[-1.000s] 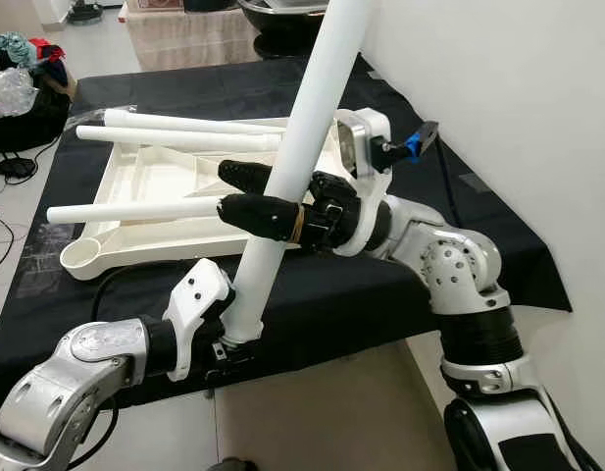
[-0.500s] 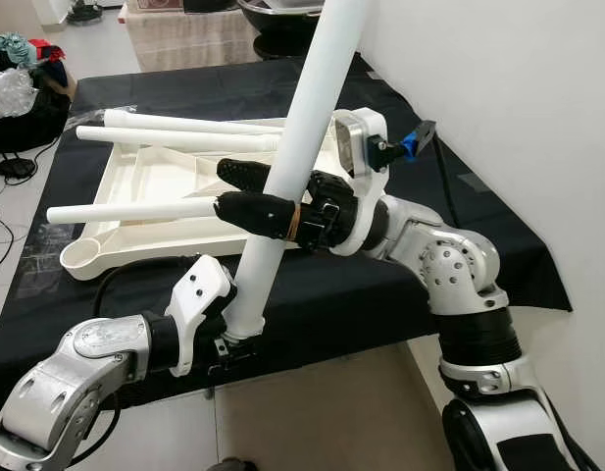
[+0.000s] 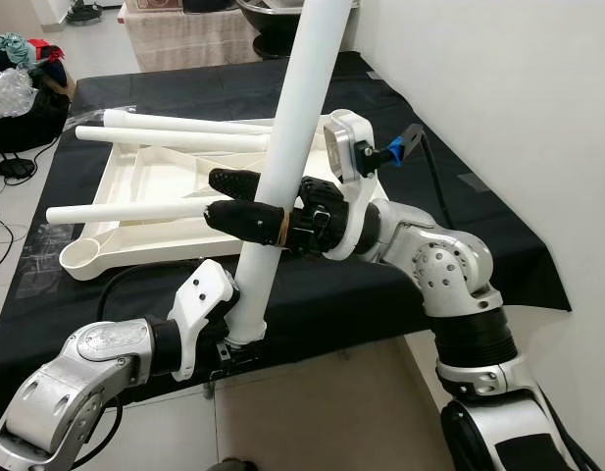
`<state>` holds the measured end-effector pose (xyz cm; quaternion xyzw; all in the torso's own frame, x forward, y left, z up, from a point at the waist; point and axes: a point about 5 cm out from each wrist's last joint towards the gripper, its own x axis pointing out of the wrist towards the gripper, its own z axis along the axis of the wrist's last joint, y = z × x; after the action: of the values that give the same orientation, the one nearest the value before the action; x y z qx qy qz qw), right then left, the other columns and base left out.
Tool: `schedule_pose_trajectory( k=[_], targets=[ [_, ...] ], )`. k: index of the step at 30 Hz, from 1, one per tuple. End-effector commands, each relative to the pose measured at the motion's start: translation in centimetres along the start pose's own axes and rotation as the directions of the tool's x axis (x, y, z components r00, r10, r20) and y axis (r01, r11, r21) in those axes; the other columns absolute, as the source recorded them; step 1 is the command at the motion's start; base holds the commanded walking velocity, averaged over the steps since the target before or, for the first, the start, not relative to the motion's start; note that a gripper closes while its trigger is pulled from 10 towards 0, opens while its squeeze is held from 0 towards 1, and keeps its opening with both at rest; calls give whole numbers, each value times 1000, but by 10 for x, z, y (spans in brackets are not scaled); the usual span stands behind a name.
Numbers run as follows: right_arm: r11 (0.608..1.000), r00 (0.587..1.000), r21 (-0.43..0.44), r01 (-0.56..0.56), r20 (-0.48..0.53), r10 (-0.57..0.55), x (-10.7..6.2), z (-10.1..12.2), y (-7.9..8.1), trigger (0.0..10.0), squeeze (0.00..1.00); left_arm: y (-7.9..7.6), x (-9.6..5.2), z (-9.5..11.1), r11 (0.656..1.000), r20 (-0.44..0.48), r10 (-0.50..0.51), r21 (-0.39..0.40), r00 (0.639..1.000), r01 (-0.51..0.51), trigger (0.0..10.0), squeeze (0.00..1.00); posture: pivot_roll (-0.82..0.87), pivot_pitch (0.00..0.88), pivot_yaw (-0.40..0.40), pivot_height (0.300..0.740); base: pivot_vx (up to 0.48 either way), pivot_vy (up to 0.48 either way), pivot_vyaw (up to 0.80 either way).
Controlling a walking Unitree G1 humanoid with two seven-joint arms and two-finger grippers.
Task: Building children table
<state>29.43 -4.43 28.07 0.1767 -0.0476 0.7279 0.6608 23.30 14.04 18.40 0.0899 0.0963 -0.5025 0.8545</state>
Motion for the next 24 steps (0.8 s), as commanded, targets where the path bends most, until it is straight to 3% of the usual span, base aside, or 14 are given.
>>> schedule_pose_trajectory(
  k=[1, 18, 19, 21, 22, 24],
  targets=[
    [1000, 1000, -4, -17, -9, 17, 6, -2, 1, 0, 0, -5, 3, -1, 1000, 0, -27, 8, 1000, 27, 10000, 0, 92, 106, -1, 740, 0, 0, 0],
    [1000, 1000, -8, -12, -11, 12, 5, -3, 1, 0, 0, -1, 3, -5, 1000, -25, 9, -22, 1000, -10, 10000, 0, 91, 105, -2, 740, 0, 0, 0],
    [1000, 1000, -8, -11, -11, 11, 5, -3, 1, 0, 0, -1, 3, -5, 1000, -30, 7, -17, 1000, -8, 10000, 137, 91, 105, -2, 740, 0, 0, 0],
    [1000, 1000, -8, -11, -11, 11, 5, -3, 1, 0, 0, -2, 3, -5, 1000, -32, 5, -13, 999, -6, 10000, 137, 91, 105, -2, 740, 0, 0, 0],
    [1000, 1000, -8, -11, -11, 11, 5, -3, 1, 0, 0, -3, 3, -5, 1000, -34, -9, -17, 999, 8, 10000, 1000, 91, 100, -2, 740, 0, 0, 0],
    [1000, 1000, -8, -11, -11, 11, 5, -3, 1, 0, 0, -4, 2, -6, 1000, -35, -19, -21, 999, 18, 10000, 1000, 91, 100, -2, 740, 0, 0, 0]
  ],
)
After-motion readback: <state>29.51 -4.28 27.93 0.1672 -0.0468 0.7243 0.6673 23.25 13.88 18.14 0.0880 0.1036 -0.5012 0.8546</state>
